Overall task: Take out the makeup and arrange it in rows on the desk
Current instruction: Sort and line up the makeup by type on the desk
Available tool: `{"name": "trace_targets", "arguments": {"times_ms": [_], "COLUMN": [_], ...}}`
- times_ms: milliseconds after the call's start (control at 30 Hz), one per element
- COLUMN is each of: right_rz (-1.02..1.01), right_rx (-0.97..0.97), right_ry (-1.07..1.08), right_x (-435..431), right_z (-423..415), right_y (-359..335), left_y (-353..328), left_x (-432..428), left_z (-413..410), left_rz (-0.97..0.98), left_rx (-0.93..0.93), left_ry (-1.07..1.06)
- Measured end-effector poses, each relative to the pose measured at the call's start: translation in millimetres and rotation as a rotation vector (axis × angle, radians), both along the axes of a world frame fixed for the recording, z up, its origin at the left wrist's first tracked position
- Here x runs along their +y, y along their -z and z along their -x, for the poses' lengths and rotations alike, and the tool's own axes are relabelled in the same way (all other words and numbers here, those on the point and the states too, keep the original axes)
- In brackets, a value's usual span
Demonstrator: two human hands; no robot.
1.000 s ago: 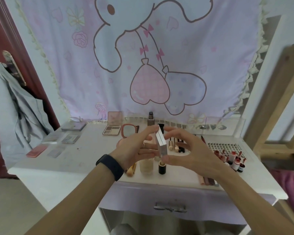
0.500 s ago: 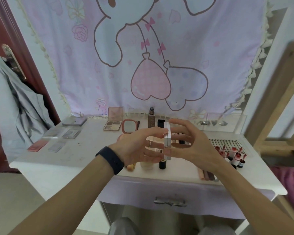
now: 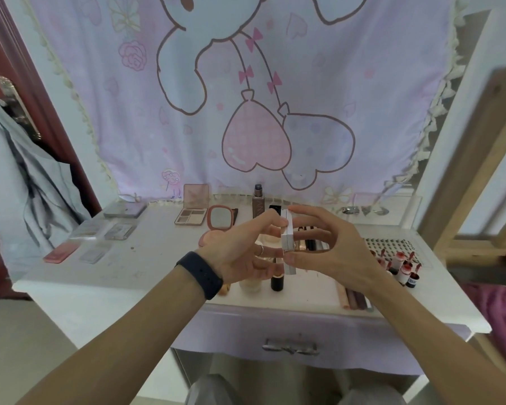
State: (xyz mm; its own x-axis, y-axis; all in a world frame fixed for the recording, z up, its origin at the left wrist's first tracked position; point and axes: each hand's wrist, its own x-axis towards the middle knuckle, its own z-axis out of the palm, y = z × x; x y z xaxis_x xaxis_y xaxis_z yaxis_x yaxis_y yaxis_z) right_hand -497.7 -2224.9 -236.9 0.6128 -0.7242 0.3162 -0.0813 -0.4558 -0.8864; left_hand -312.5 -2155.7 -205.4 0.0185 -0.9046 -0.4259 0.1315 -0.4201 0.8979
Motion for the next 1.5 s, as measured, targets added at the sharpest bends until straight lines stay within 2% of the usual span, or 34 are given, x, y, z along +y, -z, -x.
{"name": "trace_targets", "arguments": {"times_ms": [267,433,667,1033,1367,1433,1500], "right_rz": [-0.289,-0.183,-0.034,0.158,0.199,0.242,0.265], "right_rx": [-0.025,-0.016,0.014,0.084,0.177,0.184,0.16], "right_ry": [-0.135,-0.057,0.069,0.131,0.185,0.191,0.177], "right_x": [-11,-8,-4,3,3,1,-2], "right_z": [2,2,-1,-7,-18,-18,-18], "right_y": [-6,-11,-4,-26,-31,-36,-38], "left_y": [2,5,7,6,10,9,5], "left_x": [-3,-1,0,-4,-9,-9,-8], "left_z": [2,4,1,-2,-9,-9,-6], "left_rz": [0.385,0.581,0.578,0.681,0.673,0.641,0.57], "left_rx": [-0.306,-0.495,-0.678,-0.662,-0.668,-0.581,-0.338], "left_ry": [-0.063,0.0,0.081,-0.026,-0.075,-0.099,-0.136]}}
